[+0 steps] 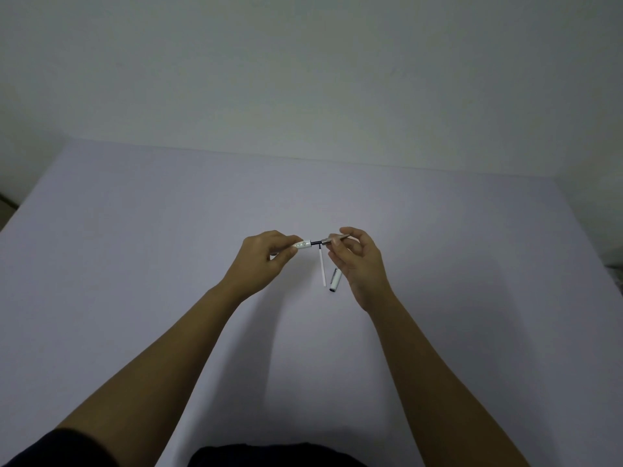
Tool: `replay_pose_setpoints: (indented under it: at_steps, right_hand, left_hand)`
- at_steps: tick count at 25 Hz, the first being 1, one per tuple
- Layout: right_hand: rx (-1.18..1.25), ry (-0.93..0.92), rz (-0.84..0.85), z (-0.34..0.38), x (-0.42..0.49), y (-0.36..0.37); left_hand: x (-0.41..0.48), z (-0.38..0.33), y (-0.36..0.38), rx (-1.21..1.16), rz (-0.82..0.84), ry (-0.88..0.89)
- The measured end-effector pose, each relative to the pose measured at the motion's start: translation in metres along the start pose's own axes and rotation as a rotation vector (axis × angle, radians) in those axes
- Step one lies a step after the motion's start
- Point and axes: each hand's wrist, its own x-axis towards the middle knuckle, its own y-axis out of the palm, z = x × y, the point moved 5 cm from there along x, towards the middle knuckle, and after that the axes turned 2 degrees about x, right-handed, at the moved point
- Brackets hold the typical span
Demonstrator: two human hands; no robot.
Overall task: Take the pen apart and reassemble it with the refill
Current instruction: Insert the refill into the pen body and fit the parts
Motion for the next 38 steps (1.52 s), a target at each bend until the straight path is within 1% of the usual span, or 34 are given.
replay_pose_setpoints:
  at_steps: [2,5,8,12,14,18,21,24,26,29,32,34,38]
  right_hand:
    - [-0.051,-0.014,0.029,0.002,-0.001,0.002]
    - [-0.198,-0.059,0.046,0.005,-0.004,0.007]
    - [-0.281,-0.072,0.041,0.011,-0.006,0.008]
    - [-0.395,-0.086,0.090,0.020,-0.005,0.009]
    - [-0.524,-0.134,0.092,0.025,-0.005,0.010]
    - [-0.747,-0.261,0.035,0.035,-0.005,0.011]
    - [-0.743,-0.284,0.045,0.038,-0.006,0.015]
    - [-0.715,-0.279,0.129,0.041,-0.008,0.017]
    - [-0.776,-0.285,0.151,0.042,-0.006,0.014]
    - [-0.900,-0.330,0.136,0.047,-0.004,0.013]
    - [-0.829,-0.353,0.201,0.049,-0.007,0.018]
    - [-0.860,-0.414,0.219,0.050,-0.008,0.018]
    - [-0.853,-0.406,0.193,0.053,-0.007,0.016]
  left_hand:
    - [0.000,-0.001,-0.001,0.006,-0.005,0.006]
    - [0.000,-0.005,0.001,0.006,0.019,0.034]
    - [0.001,-0.007,0.001,0.008,0.018,0.033]
    - [0.000,-0.007,-0.001,0.026,0.041,0.046]
    - [-0.001,-0.007,-0.003,0.026,0.047,0.077]
    - [-0.002,-0.012,-0.006,0.045,0.023,0.130]
    - [-0.003,-0.015,-0.004,0.064,0.003,0.145]
    - [-0.003,-0.013,-0.007,0.074,-0.022,0.133]
    - [-0.003,-0.014,-0.008,0.068,-0.011,0.139]
    - [-0.004,-0.018,-0.009,0.075,-0.012,0.165]
    - [-0.002,-0.022,-0.009,0.100,-0.022,0.180]
    - [-0.002,-0.023,-0.009,0.099,-0.019,0.187]
    - [-0.002,-0.024,-0.009,0.085,-0.016,0.193]
